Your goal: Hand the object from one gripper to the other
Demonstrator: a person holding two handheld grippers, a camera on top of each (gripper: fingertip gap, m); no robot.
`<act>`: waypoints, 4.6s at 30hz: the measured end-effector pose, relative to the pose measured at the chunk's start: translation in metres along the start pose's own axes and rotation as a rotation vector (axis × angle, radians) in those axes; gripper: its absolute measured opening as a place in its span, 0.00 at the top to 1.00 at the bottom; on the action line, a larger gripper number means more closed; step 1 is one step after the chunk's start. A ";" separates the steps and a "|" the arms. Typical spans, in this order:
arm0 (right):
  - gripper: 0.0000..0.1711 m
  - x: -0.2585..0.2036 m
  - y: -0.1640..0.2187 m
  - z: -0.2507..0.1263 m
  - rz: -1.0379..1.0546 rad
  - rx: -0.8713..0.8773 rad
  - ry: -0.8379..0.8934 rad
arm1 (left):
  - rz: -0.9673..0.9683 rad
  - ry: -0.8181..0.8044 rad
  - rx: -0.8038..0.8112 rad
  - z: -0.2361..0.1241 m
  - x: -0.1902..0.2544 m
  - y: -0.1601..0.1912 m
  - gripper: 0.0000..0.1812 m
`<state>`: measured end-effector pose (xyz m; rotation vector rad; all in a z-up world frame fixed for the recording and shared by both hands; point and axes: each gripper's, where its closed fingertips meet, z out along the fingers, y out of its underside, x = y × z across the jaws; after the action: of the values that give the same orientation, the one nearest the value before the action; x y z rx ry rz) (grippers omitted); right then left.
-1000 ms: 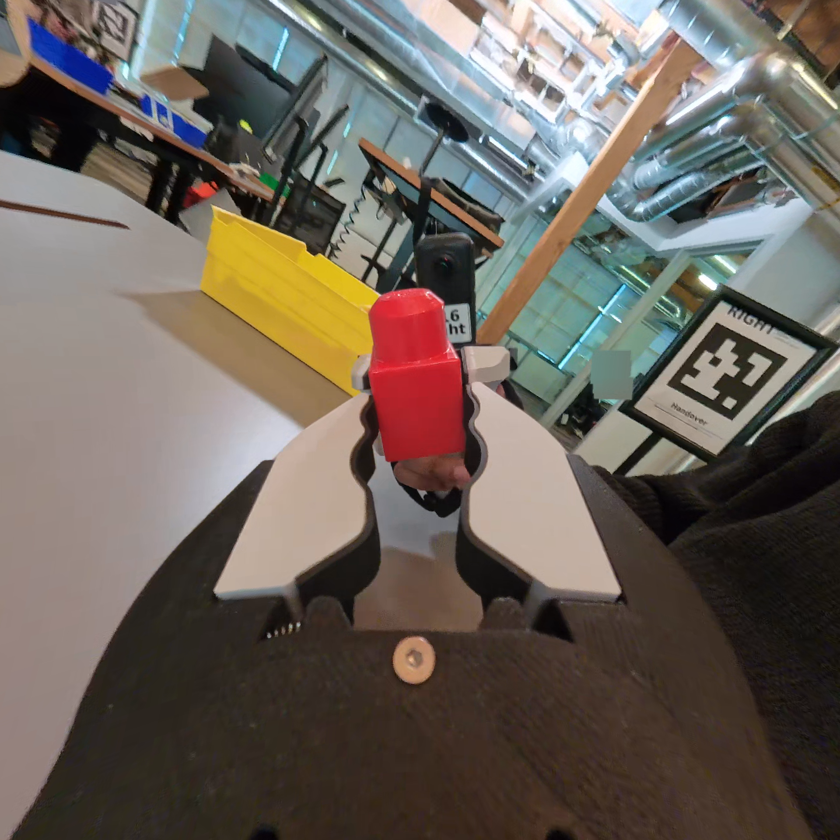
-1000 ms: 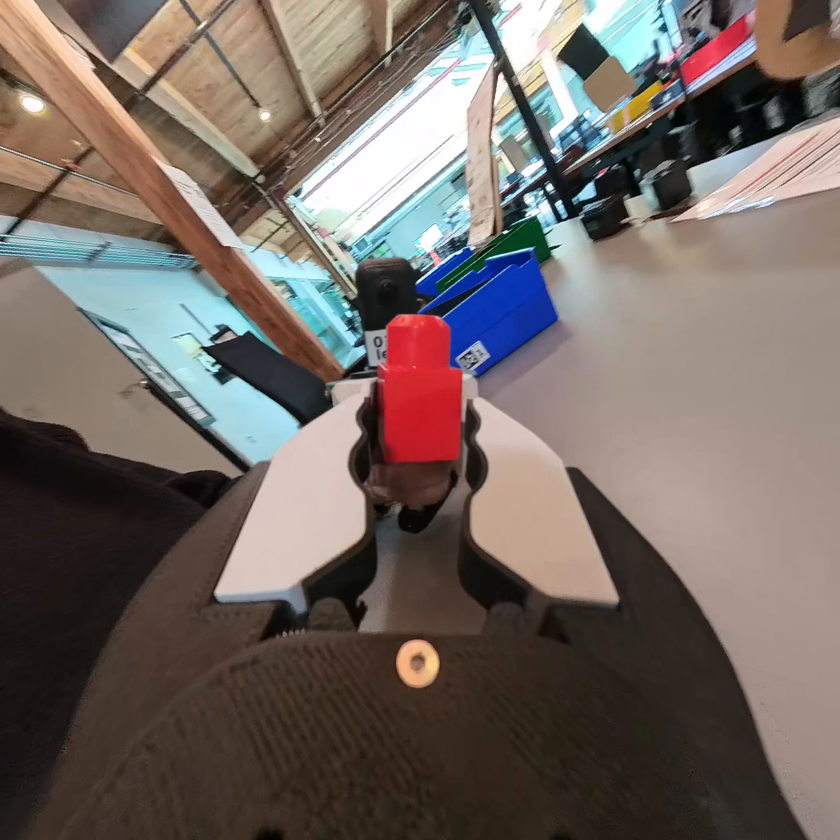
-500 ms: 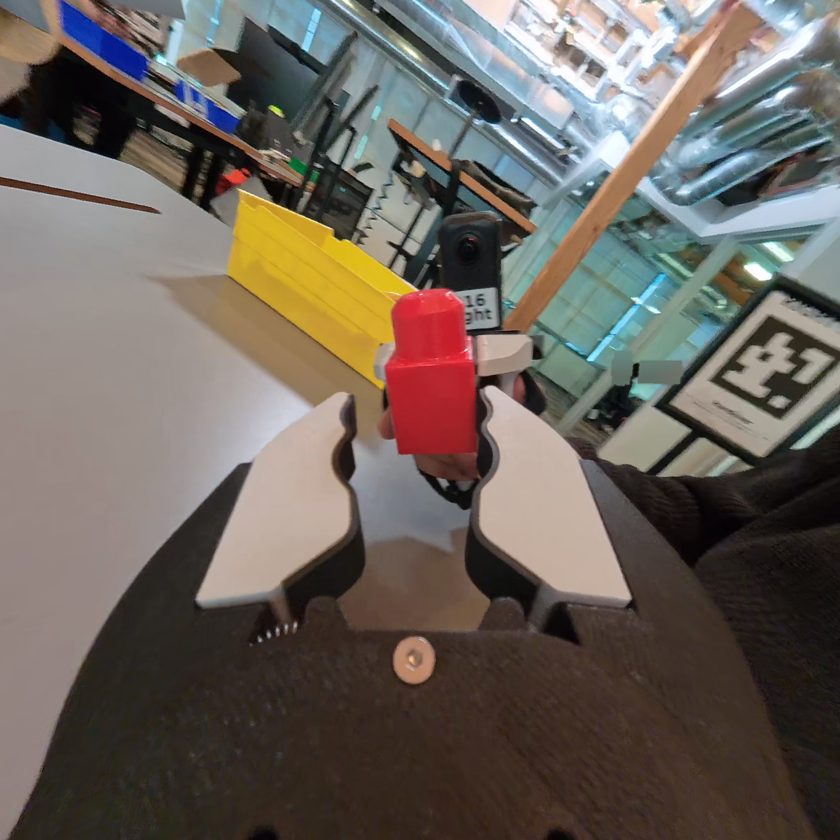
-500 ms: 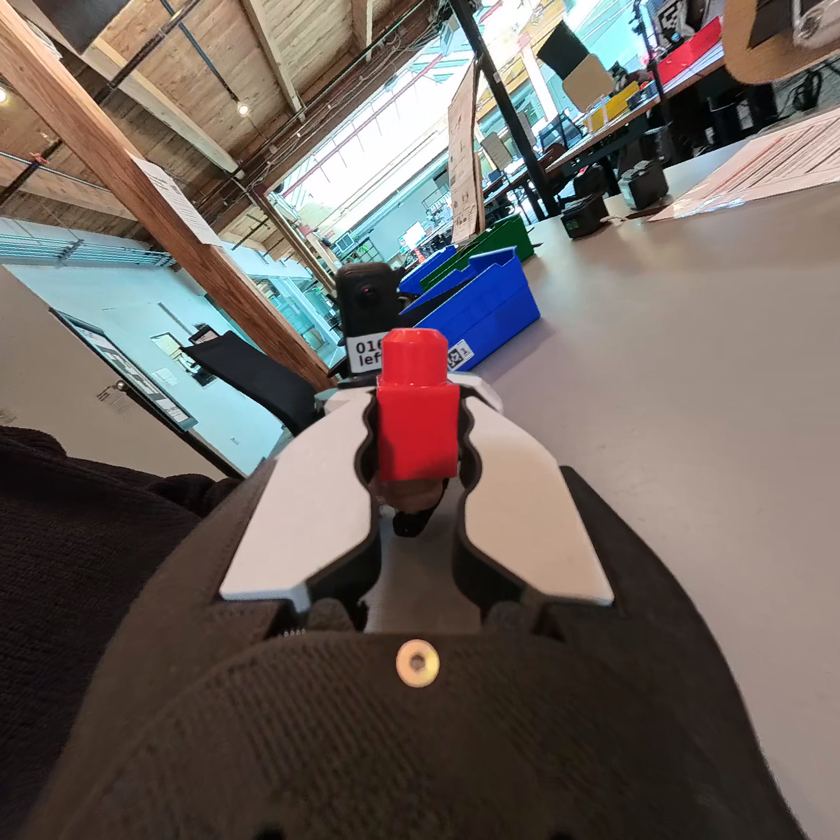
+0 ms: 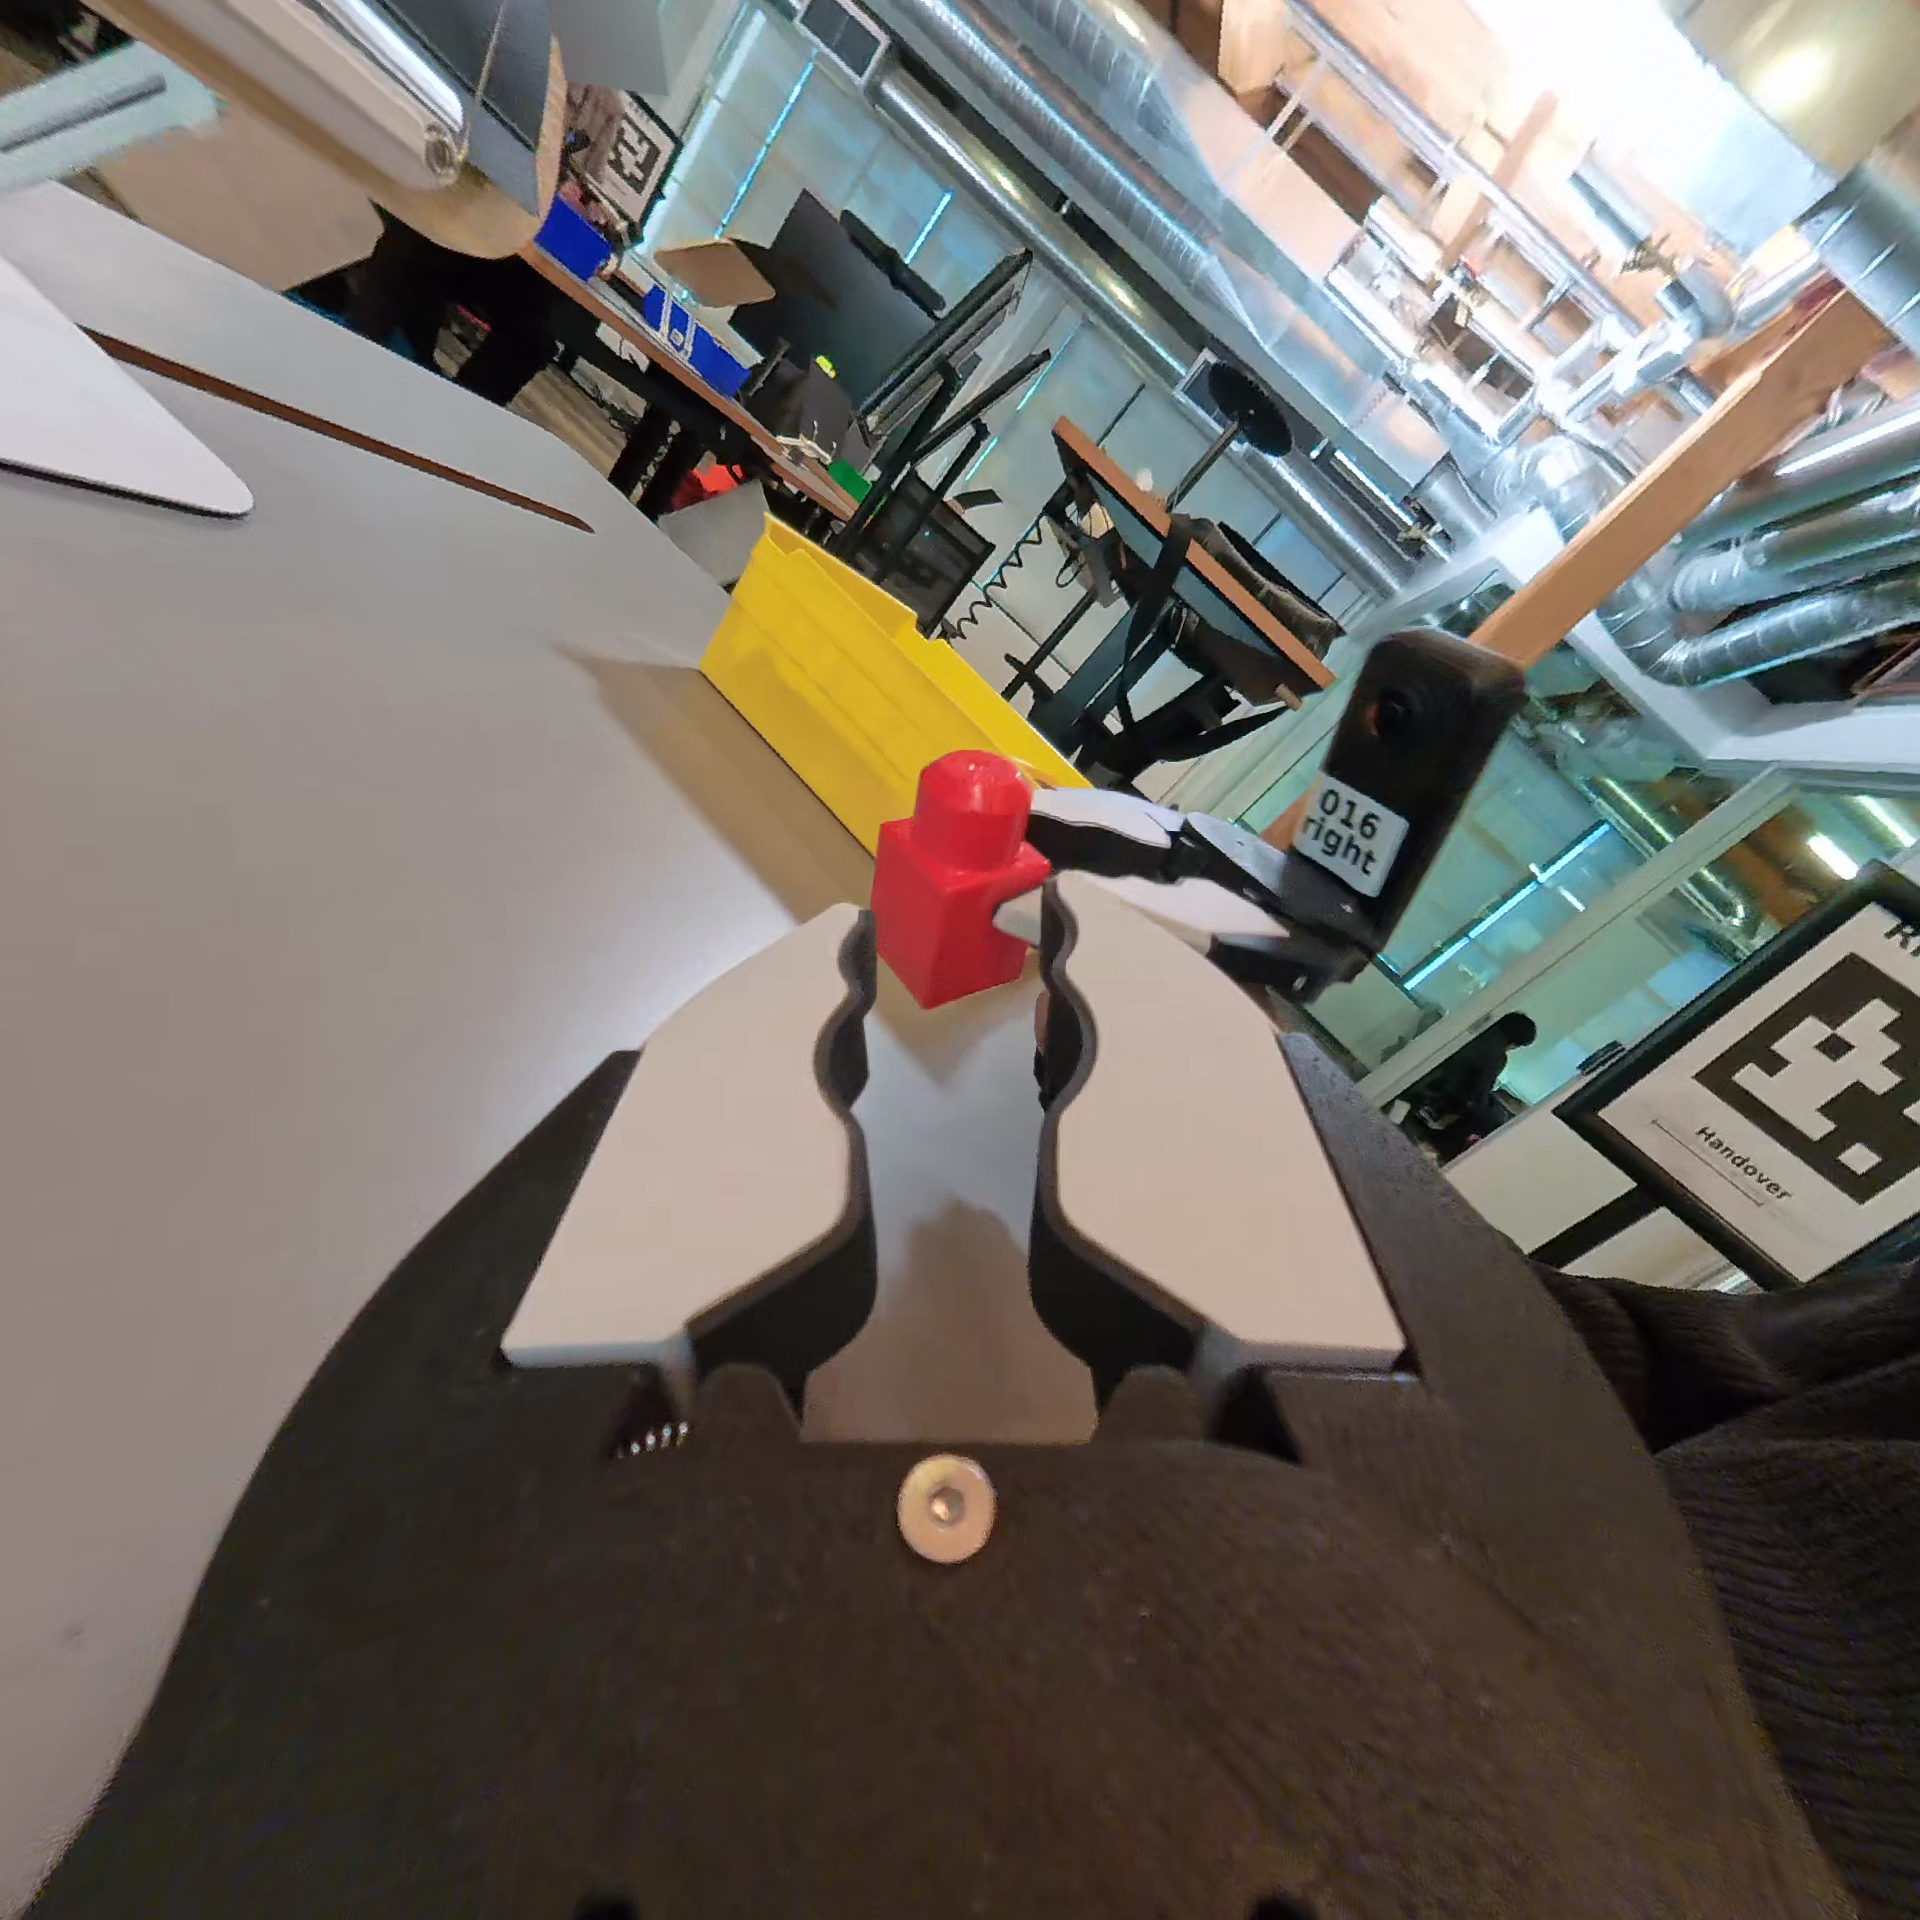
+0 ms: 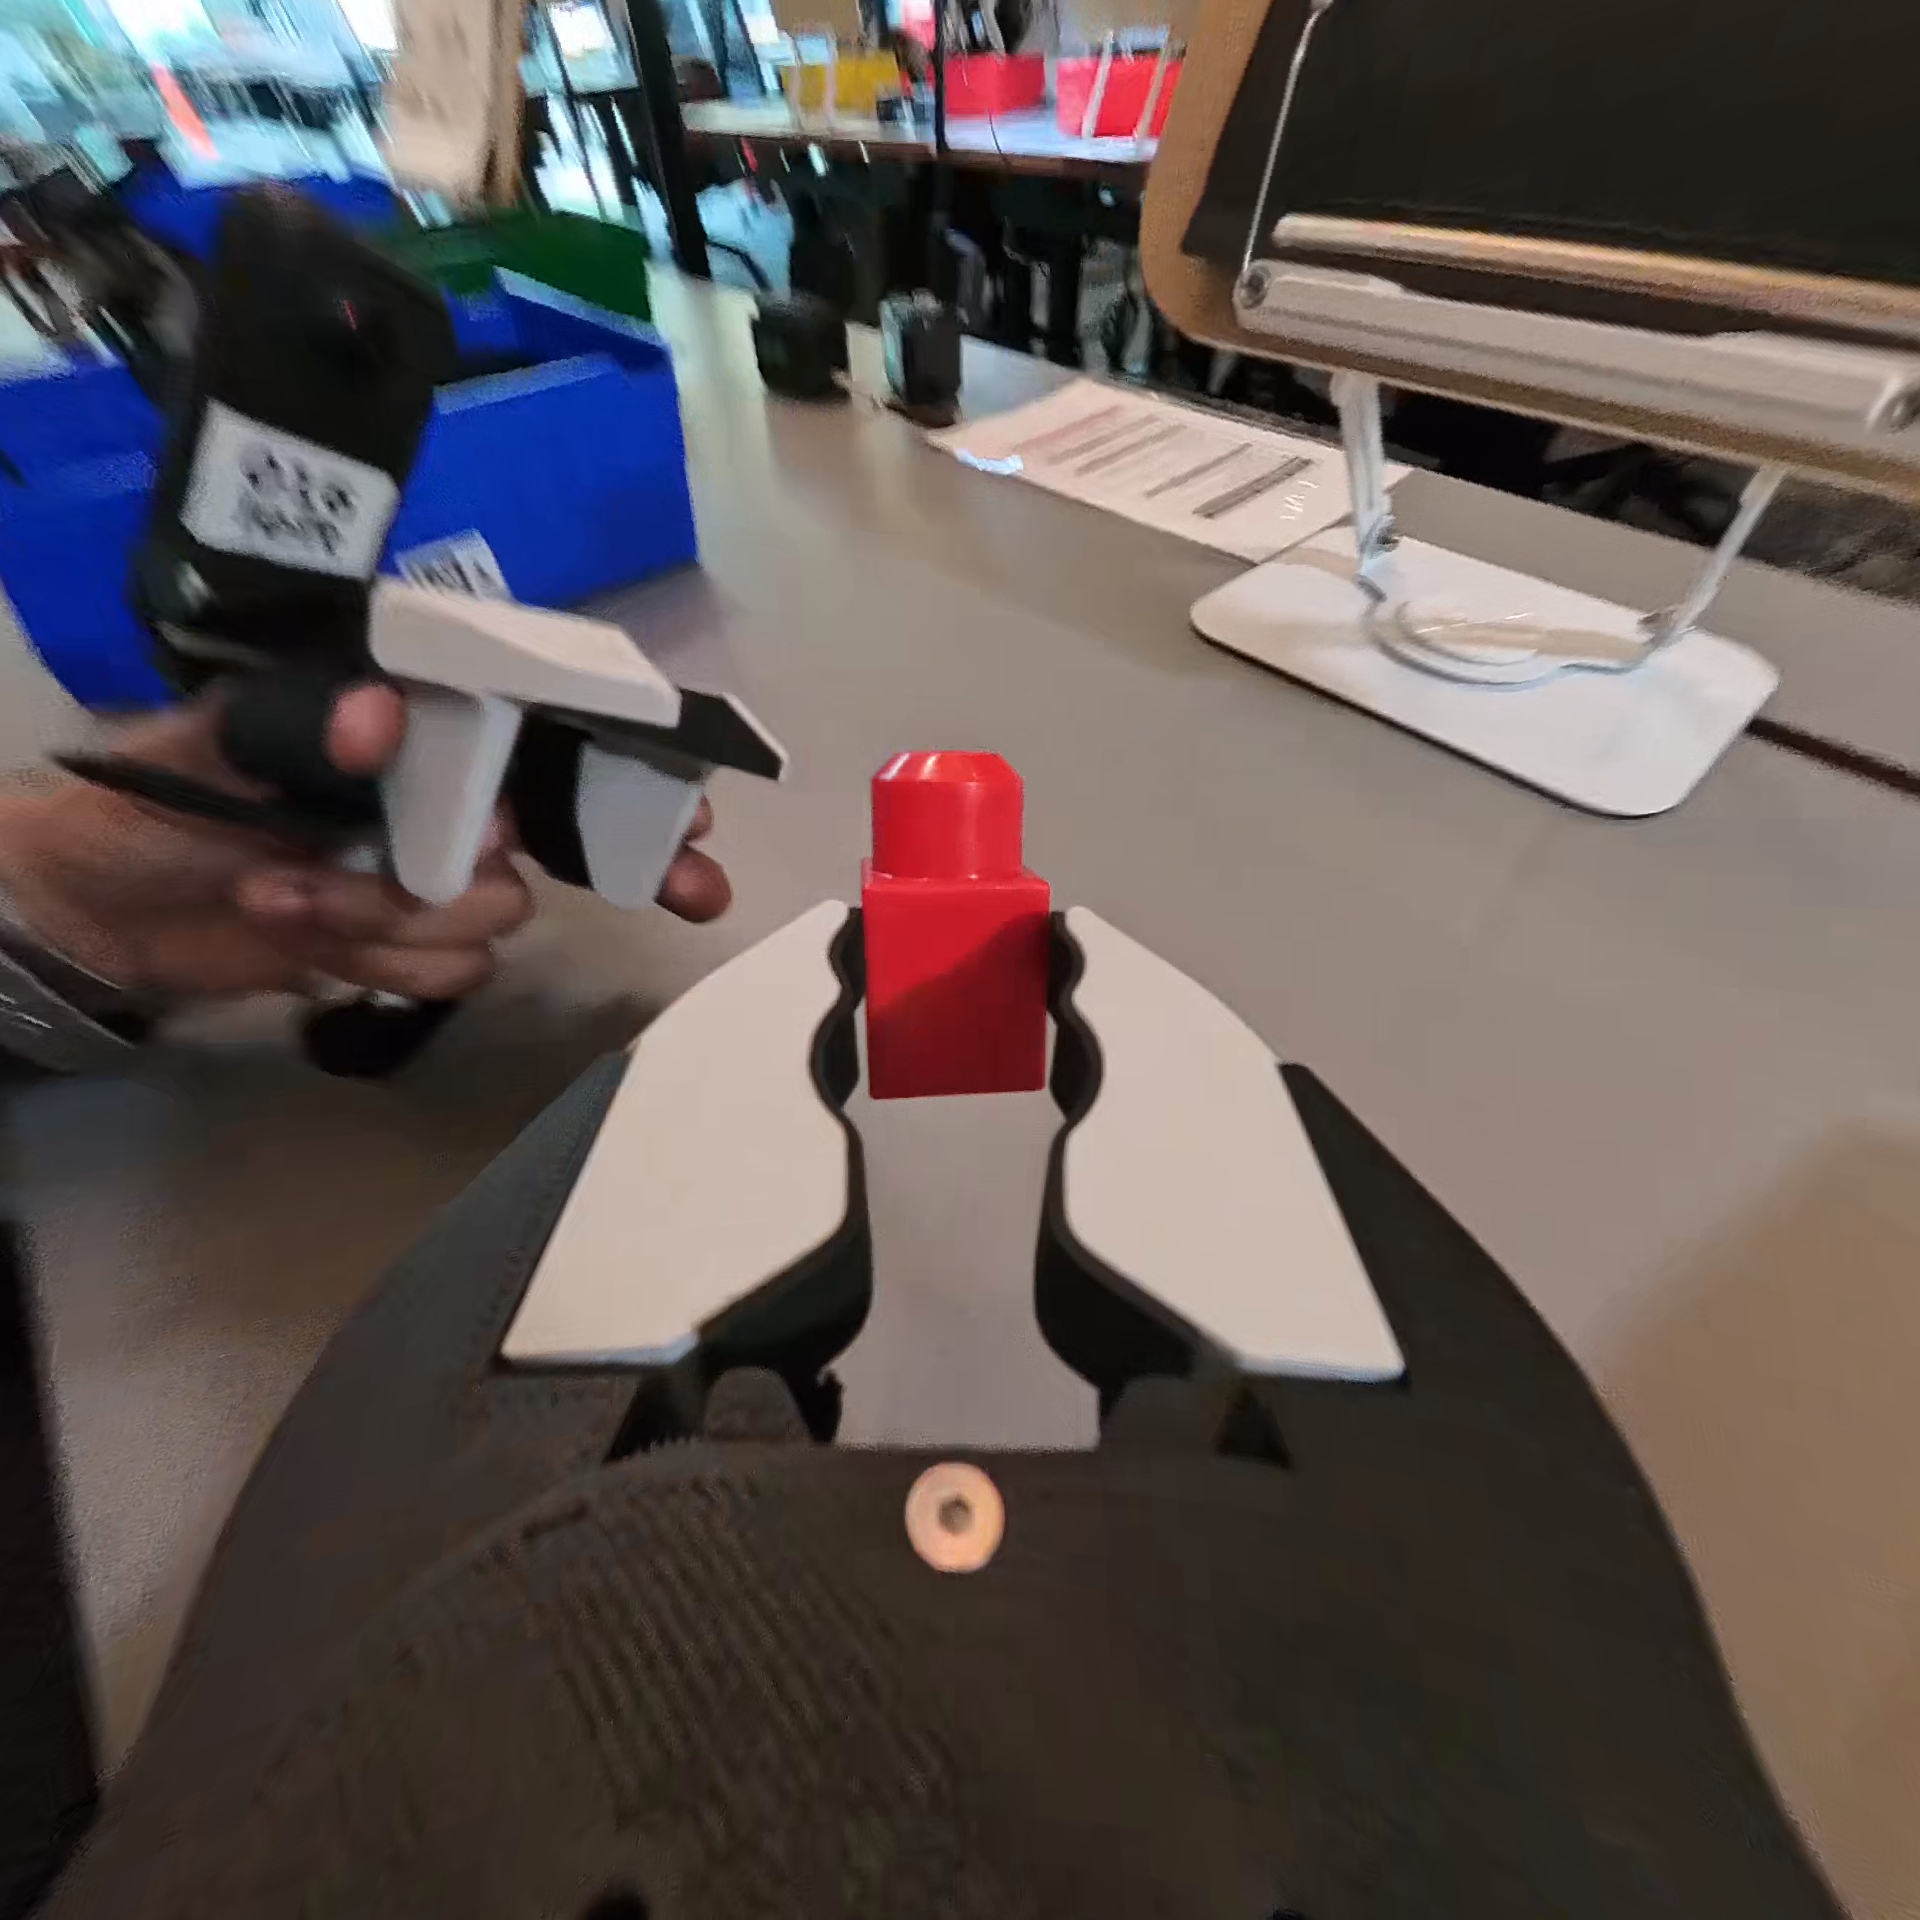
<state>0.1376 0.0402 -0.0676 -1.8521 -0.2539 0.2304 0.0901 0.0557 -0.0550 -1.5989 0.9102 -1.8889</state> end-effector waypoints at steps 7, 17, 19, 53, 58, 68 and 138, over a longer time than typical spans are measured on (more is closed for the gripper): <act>0.80 -0.020 0.026 0.017 -0.520 -0.207 0.166 | -0.027 -0.057 -0.152 0.012 -0.008 0.031 0.77; 0.80 -0.026 0.027 0.019 -0.736 -0.240 0.247 | 0.002 -0.138 -0.206 0.011 -0.019 0.041 0.84; 0.80 -0.025 0.027 0.019 -0.755 -0.246 0.256 | 0.016 -0.143 -0.210 0.011 -0.019 0.042 0.83; 0.68 -0.021 0.009 0.018 -0.556 -0.066 0.191 | -0.225 -0.004 0.103 -0.009 -0.017 -0.010 0.84; 0.62 -0.032 -0.012 0.010 -0.199 0.089 -0.015 | -0.220 0.075 0.148 -0.010 -0.005 -0.018 0.85; 0.64 -0.035 -0.048 -0.018 0.500 0.325 -0.462 | -0.044 0.239 0.159 -0.010 0.035 -0.024 0.84; 0.73 -0.034 0.020 -0.002 1.050 -0.136 -0.635 | 0.955 -0.156 -0.254 0.015 0.012 0.045 0.81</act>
<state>0.1063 0.0229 -0.0847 -1.8408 0.3137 1.5561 0.1009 0.0144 -0.0799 -1.0796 1.5254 -0.9956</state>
